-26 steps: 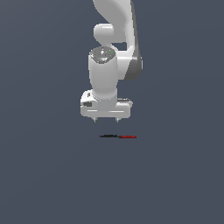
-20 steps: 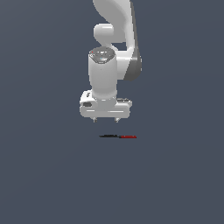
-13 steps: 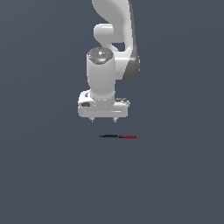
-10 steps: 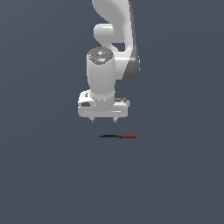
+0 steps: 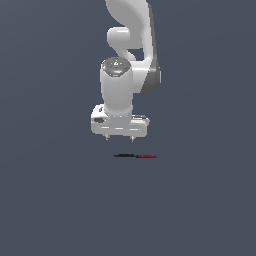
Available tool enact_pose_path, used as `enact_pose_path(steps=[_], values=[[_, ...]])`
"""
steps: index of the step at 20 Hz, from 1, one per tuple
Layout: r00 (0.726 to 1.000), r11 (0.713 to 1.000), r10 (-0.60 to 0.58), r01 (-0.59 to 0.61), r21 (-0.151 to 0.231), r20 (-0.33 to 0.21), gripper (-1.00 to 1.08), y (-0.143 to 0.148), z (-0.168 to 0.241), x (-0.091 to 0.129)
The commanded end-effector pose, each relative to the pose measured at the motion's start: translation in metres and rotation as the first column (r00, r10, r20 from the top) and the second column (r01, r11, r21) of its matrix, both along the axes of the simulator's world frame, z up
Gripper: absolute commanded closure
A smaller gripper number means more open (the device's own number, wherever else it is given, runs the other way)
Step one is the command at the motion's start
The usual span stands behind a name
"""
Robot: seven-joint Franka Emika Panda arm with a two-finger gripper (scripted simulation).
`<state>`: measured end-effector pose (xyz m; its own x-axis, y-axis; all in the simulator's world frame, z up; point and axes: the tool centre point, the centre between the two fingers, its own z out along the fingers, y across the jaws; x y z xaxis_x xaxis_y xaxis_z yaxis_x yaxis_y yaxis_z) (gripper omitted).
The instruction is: Pick up the object and move it to a goal position.
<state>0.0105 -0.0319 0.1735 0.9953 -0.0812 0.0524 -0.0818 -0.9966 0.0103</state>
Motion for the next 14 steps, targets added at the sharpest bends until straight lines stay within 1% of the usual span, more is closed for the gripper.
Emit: enact_pose_path(steps=[1, 5, 8, 11, 14], values=[[0.999, 0.999, -0.038, 0.038, 0.004, -0.001, -0.92, 0.002, -0.003, 0.0], [0.993, 0.993, -0.116, 0.117, 0.012, -0.005, -0.92, 0.006, -0.009, 0.001], [0.982, 0.982, -0.189, 0.189, 0.018, -0.009, -0.92, 0.01, -0.015, 0.001], [0.964, 0.964, -0.266, 0.266, 0.023, -0.013, -0.92, 0.013, -0.022, 0.001], [0.94, 0.939, -0.341, 0.342, 0.028, -0.018, -0.92, 0.017, -0.028, 0.001]])
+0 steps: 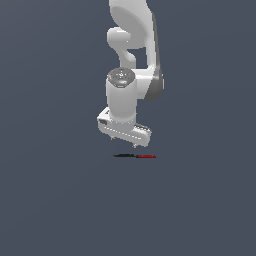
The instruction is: Pick up the object and move it to a goal position.
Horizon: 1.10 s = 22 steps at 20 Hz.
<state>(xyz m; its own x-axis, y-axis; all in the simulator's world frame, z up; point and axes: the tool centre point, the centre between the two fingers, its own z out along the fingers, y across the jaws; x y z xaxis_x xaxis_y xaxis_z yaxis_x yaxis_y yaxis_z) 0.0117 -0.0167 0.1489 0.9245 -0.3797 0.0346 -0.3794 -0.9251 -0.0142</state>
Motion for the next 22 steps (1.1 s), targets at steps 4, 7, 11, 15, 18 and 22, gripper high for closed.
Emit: enact_pose_path(steps=[4, 7, 11, 15, 18, 22], values=[[0.989, 0.989, -0.147, 0.147, 0.009, -0.007, -0.92, 0.007, -0.012, 0.0], [0.974, 0.974, -0.225, 0.225, 0.013, -0.011, -0.92, 0.01, -0.018, 0.0], [0.945, 0.945, -0.326, 0.327, 0.016, -0.018, -0.92, 0.015, -0.026, 0.0], [0.905, 0.905, -0.424, 0.425, 0.018, -0.023, -0.92, 0.02, -0.034, 0.0], [0.869, 0.868, -0.495, 0.495, 0.018, -0.028, -0.92, 0.023, -0.04, 0.0], [0.811, 0.811, -0.584, 0.585, 0.017, -0.032, -0.92, 0.028, -0.048, -0.001]])
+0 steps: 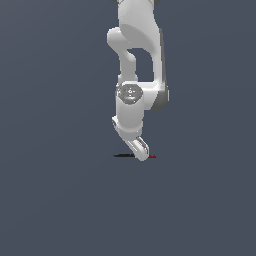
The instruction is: Pick up the object and move it to a goal position.
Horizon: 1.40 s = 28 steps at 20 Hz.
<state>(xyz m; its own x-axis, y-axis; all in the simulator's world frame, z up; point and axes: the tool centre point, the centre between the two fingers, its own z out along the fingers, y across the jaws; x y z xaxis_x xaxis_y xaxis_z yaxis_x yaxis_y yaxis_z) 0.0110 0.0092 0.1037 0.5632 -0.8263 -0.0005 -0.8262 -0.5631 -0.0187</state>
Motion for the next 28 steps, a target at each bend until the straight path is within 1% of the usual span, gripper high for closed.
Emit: enact_pose_path(steps=[1, 4, 8, 11, 16, 22, 25, 28], values=[[0.998, 0.998, -0.068, 0.068, 0.001, -0.003, -0.92, 0.003, -0.005, 0.0], [0.989, 0.989, -0.147, 0.147, 0.001, -0.006, -0.92, 0.006, -0.011, -0.001], [0.968, 0.968, -0.251, 0.251, 0.0, -0.01, -0.92, 0.01, -0.019, -0.001], [0.945, 0.945, -0.327, 0.327, -0.001, -0.012, -0.92, 0.013, -0.025, -0.002], [0.898, 0.898, -0.441, 0.44, -0.005, -0.015, -0.92, 0.017, -0.034, -0.003], [0.846, 0.847, -0.532, 0.532, -0.008, -0.015, -0.92, 0.021, -0.041, -0.003], [0.828, 0.828, -0.561, 0.561, -0.01, -0.015, -0.92, 0.022, -0.043, -0.004], [0.815, 0.815, -0.579, 0.579, -0.011, -0.015, -0.92, 0.023, -0.045, -0.004]])
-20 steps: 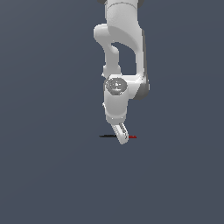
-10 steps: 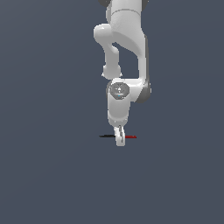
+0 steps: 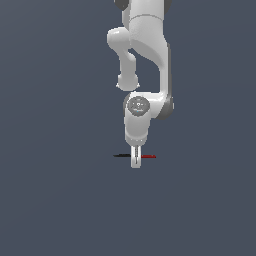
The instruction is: Pick up the object and move it to a goal position.
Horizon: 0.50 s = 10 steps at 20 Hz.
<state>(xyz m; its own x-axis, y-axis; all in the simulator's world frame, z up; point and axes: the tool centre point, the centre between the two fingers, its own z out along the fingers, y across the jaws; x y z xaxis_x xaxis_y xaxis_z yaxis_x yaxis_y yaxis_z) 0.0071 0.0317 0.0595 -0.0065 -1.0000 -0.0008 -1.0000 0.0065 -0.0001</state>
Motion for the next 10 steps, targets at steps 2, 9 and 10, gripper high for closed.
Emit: enact_pose_path(steps=[2, 9, 10], values=[[1.0, 1.0, -0.021, 0.021, -0.001, 0.0, -0.92, 0.0005, -0.0013, -0.0001], [1.0, 1.0, -0.02, 0.02, -0.001, 0.0, -0.92, 0.0007, -0.0073, -0.0003], [1.0, 1.0, -0.02, 0.02, -0.001, 0.0, -0.92, 0.0006, -0.0106, -0.0004]])
